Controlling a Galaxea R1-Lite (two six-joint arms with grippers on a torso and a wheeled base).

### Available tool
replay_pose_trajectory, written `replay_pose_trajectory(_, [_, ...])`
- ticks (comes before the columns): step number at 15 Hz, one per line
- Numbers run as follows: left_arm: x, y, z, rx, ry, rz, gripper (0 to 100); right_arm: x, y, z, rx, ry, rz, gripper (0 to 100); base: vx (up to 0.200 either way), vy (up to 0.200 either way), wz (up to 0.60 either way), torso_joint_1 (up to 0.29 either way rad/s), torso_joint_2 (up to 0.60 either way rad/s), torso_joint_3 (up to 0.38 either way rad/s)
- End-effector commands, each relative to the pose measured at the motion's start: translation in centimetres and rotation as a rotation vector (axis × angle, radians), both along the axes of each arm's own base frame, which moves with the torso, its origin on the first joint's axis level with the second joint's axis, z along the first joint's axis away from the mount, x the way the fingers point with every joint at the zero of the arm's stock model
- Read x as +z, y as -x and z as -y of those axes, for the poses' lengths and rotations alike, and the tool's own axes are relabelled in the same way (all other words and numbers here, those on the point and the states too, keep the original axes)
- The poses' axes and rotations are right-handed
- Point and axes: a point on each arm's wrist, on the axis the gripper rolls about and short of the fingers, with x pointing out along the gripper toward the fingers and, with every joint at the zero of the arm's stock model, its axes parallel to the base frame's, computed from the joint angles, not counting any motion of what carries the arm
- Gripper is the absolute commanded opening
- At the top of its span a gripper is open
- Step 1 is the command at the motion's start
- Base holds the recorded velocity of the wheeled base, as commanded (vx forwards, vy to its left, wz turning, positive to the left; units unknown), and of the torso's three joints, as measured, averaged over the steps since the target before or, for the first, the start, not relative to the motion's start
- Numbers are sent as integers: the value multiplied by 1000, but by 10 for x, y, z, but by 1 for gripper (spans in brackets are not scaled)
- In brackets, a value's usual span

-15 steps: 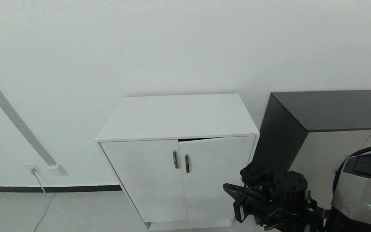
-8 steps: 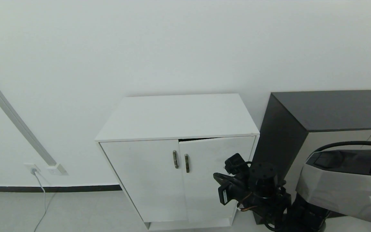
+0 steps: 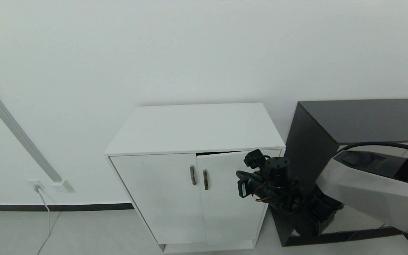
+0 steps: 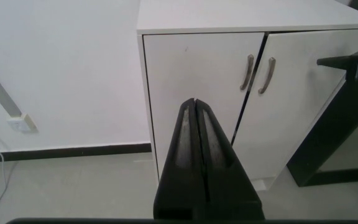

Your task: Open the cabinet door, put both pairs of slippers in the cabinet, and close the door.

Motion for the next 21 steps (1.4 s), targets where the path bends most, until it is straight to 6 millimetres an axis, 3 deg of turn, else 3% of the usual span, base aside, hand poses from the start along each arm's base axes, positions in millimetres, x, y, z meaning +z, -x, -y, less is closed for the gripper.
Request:
replay_pose_trajectory(1, [0, 0, 0, 0, 0, -1, 0, 1, -21, 2, -30, -9, 14, 0, 0, 0, 0, 0, 0, 0])
replay_pose_trajectory(7, [0, 0, 0, 0, 0, -1, 0, 8, -37, 9, -62, -18, 28, 0, 0, 0, 0, 0, 0, 0])
replay_pose_trajectory(13, [0, 0, 0, 0, 0, -1, 0, 7, -37, 11, -68, -15, 23, 0, 0, 0, 0, 0, 0, 0])
replay_pose_trajectory(16, [0, 0, 0, 0, 0, -1, 0, 11, -22, 17, -61, -1, 1, 0, 0, 0, 0, 0, 0, 0])
replay_pose_trajectory(21, [0, 0, 0, 1, 0, -1, 0, 63, 23, 58, -90, -31, 49, 0, 0, 0, 0, 0, 0, 0])
